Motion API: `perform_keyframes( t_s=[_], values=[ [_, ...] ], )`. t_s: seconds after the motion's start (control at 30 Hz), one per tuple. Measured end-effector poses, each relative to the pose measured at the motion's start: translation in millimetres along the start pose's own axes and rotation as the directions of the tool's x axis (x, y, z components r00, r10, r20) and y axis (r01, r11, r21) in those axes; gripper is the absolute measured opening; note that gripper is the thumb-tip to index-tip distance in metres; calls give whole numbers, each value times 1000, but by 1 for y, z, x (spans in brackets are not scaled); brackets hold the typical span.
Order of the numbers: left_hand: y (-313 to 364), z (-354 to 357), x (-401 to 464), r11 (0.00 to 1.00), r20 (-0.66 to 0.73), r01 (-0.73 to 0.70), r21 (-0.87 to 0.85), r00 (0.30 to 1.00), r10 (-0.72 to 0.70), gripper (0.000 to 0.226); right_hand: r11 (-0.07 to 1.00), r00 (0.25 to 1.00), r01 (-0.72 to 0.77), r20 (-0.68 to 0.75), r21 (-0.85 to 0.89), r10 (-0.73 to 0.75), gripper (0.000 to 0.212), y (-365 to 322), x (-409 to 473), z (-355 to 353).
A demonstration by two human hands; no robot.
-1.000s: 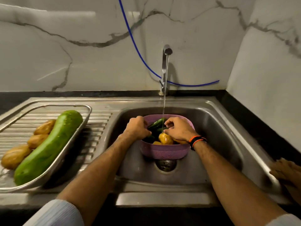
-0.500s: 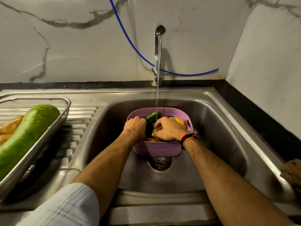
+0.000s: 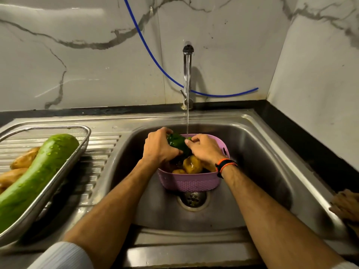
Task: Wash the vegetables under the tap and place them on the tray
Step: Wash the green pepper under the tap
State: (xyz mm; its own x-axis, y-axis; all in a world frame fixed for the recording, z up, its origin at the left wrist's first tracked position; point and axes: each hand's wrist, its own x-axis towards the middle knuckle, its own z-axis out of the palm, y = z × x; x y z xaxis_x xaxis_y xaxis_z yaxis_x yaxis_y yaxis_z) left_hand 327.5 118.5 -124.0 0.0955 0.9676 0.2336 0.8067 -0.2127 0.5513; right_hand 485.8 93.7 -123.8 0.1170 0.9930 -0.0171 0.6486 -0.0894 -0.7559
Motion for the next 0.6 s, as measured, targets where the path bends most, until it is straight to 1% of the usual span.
perform_keyframes(
  t_s=[0.07,0.1,0.17,0.2,0.23,0.27,0.3,0.33,0.37,0.4,0.43,0.47,0.5,0.6],
  values=[
    [8,3,-3,979,-56,13,-203,998,-25,75,969,998,-49,-22,243,56,42,-3,1,0],
    [11,5,-4,961,-71,12,-275,997,-33,75,942,996,-67,-31,329,82,47,-2,3,1],
    [16,10,-3,933,-89,-11,-360,996,-23,77,901,994,-62,-56,430,95,50,-1,6,2],
    [17,12,-2,910,-73,-2,-416,997,-32,81,884,993,-45,-76,466,91,49,0,8,4],
    [17,13,0,862,-16,43,-505,998,-60,87,866,992,-30,-94,500,89,47,1,10,5],
    [17,13,1,770,68,112,-628,994,-89,92,847,990,-11,-115,532,85,45,3,11,6],
    [17,11,0,624,164,199,-756,980,-115,93,834,988,9,-132,552,77,44,3,12,6],
    [18,11,0,438,251,279,-854,960,-122,83,824,987,29,-144,566,65,42,2,11,5],
    [20,8,-1,259,317,338,-905,941,-121,63,816,987,43,-154,577,56,41,1,12,3],
    [23,5,-2,133,360,376,-917,924,-125,42,804,986,59,-161,592,46,40,1,12,2],
    [25,3,-1,60,387,397,-916,913,-129,32,791,986,73,-165,607,36,40,0,11,1],
    [26,1,-2,21,407,412,-911,905,-119,32,781,985,91,-173,618,22,40,-1,10,-1],
    [27,1,-2,4,429,431,-902,898,-103,34,781,983,107,-182,615,9,40,-2,8,-2],
    [32,0,-5,1,487,488,-873,872,-42,33,818,984,120,-179,563,-21,42,-7,6,-9]
  ],
)
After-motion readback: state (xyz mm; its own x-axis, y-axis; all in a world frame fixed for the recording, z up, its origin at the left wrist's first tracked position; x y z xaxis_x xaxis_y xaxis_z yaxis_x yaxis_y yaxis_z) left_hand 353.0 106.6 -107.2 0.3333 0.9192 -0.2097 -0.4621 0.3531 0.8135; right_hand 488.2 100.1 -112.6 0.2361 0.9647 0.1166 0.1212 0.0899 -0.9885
